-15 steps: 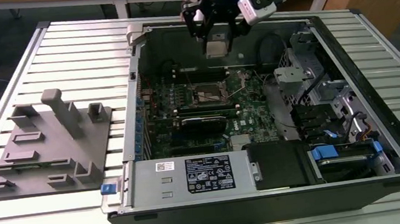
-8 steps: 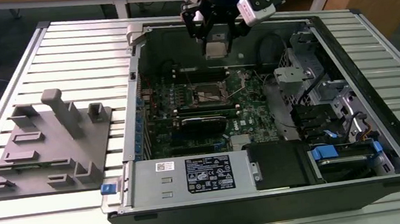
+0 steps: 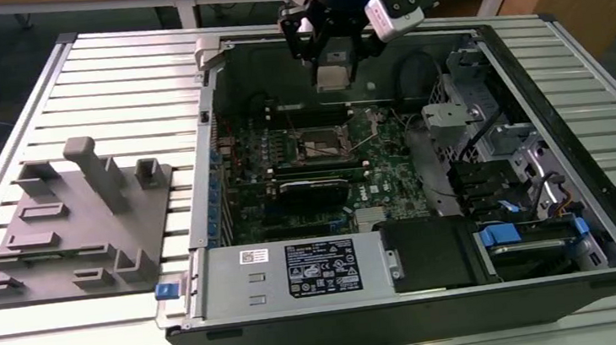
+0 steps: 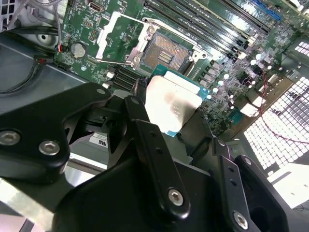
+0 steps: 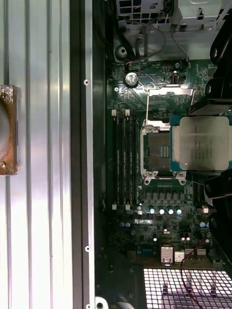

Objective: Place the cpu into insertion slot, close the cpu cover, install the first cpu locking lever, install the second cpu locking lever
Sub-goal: 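Place the cpu into insertion slot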

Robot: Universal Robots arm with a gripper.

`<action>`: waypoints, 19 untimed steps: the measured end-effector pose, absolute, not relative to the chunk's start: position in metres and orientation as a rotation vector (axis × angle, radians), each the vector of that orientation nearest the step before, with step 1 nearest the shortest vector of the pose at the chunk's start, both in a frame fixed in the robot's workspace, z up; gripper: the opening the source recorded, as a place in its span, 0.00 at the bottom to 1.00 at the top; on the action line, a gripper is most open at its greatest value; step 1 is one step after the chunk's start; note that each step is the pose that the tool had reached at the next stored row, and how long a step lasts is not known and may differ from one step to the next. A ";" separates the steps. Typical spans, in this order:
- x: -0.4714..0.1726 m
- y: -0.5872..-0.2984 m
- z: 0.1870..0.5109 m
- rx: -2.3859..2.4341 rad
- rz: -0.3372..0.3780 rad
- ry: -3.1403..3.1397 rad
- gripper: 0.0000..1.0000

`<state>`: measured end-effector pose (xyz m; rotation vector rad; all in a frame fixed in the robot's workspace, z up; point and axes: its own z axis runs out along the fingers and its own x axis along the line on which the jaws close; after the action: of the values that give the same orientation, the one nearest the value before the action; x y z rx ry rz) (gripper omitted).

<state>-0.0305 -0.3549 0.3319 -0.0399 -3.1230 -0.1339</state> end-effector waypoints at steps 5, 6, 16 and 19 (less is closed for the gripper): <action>-0.031 -0.355 0.331 -0.059 -0.134 -3.123 0.54; -0.031 -0.355 0.331 -0.076 -0.134 -3.123 0.54; -0.030 -0.355 0.329 -0.310 -0.136 -3.115 0.54; -0.031 -0.355 0.329 -0.311 -0.136 -3.115 0.54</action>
<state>-0.0305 -0.3549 0.3294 -0.3107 -3.1152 -0.1360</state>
